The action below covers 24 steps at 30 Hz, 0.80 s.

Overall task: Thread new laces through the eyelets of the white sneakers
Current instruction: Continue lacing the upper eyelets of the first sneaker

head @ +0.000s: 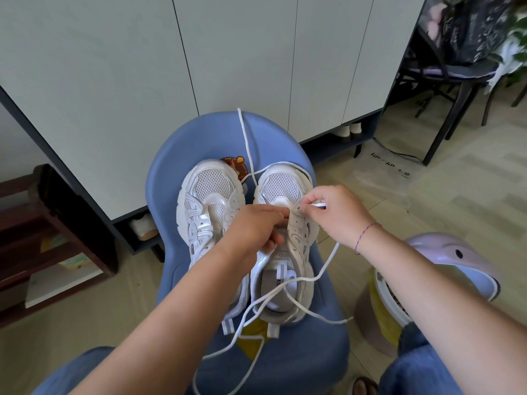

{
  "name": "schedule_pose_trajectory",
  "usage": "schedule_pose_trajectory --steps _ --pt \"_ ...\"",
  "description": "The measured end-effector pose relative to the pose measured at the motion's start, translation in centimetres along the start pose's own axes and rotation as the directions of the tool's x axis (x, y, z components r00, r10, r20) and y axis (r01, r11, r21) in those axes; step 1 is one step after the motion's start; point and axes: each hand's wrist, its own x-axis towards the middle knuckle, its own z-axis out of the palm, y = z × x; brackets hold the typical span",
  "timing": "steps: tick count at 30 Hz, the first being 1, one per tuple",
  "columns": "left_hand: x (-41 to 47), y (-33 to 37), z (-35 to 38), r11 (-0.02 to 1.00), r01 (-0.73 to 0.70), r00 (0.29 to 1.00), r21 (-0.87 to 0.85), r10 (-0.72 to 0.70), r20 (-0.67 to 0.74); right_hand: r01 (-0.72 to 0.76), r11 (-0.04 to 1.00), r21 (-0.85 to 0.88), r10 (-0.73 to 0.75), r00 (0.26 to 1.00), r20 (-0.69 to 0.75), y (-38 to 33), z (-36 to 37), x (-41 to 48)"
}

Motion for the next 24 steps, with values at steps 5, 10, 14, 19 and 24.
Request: schedule_pose_trajectory --steps 5,10,14,19,24 --pt "0.0 -0.2 0.4 0.996 0.010 1.000 -0.083 -0.010 -0.005 -0.068 0.979 0.192 0.073 0.997 -0.019 0.0 0.4 -0.1" --pt "0.2 -0.4 0.3 0.988 0.024 0.999 -0.152 -0.027 -0.018 -0.223 0.865 0.450 0.259 0.966 -0.020 0.5 1.4 -0.3" --pt "0.2 -0.5 0.3 0.981 0.034 0.999 -0.191 -0.038 -0.018 -0.153 0.910 0.385 0.206 0.973 -0.100 0.3 1.4 -0.4" --pt "0.0 -0.8 0.6 0.960 0.025 0.999 -0.280 -0.031 -0.019 -0.088 0.963 0.253 0.124 0.983 -0.132 0.1 1.4 -0.6" --pt "-0.1 -0.6 0.6 0.962 0.044 0.999 -0.270 -0.041 0.015 -0.104 0.987 0.119 0.113 0.991 -0.069 -1.1 1.3 -1.4"
